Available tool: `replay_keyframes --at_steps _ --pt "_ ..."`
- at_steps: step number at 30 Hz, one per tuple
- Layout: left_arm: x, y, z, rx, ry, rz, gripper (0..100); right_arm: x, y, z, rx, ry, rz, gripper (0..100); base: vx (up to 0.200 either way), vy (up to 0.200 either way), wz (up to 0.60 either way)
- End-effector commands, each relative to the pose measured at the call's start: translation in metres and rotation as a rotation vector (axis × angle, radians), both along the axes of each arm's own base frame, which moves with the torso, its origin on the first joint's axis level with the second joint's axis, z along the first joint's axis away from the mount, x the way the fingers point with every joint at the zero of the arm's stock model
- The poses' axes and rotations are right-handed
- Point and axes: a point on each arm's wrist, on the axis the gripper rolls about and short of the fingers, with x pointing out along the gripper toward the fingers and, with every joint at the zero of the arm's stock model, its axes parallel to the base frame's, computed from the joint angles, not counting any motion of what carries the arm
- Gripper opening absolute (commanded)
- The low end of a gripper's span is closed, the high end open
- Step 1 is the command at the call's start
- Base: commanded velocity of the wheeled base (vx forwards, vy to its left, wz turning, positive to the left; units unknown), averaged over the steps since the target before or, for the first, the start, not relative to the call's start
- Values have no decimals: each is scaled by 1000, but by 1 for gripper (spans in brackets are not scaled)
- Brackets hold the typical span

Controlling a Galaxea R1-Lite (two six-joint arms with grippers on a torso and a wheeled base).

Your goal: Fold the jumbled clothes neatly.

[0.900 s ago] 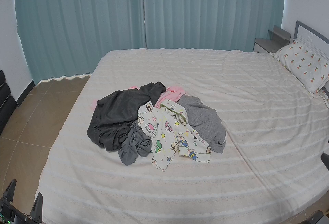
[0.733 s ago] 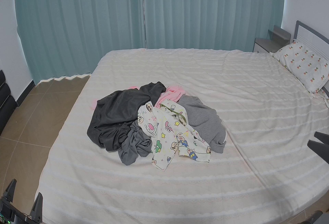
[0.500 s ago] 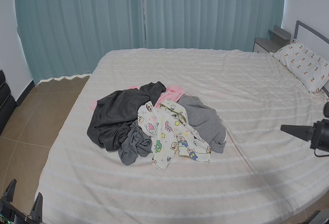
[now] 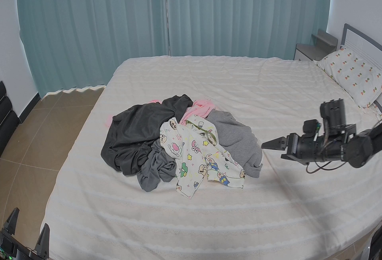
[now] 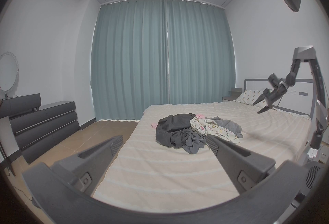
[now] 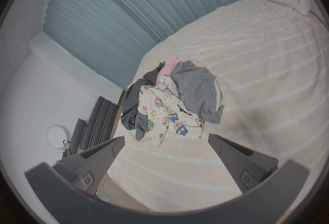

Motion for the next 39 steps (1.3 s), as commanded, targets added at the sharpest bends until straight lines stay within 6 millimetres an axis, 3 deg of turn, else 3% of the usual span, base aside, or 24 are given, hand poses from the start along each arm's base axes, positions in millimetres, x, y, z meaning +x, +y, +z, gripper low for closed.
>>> replay_keyframes --at_steps 1,4,8,13,14,28,32,39 --pt "1 0 -5 0 8 1 100 55 38 -112 -64 133 -59 100 0 0 0" --pt "1 0 -5 0 8 1 100 58 50 -125 -93 135 -62 100 0 0 0" --pt "1 0 -5 0 8 1 100 67 61 -122 -86 105 -48 100 0 0 0" --pt "1 0 -5 0 8 1 100 76 65 -122 -88 94 -56 100 0 0 0" --pt "1 0 -5 0 10 1 100 85 66 -123 -119 96 -87 100 0 0 0" --pt "1 0 -5 0 8 1 100 99 78 -126 -147 138 -52 100 0 0 0" --pt "1 0 -5 0 8 1 100 100 92 -148 -188 153 -47 100 0 0 0" --pt "1 0 -5 0 8 1 100 110 103 -152 -187 122 -67 100 0 0 0"
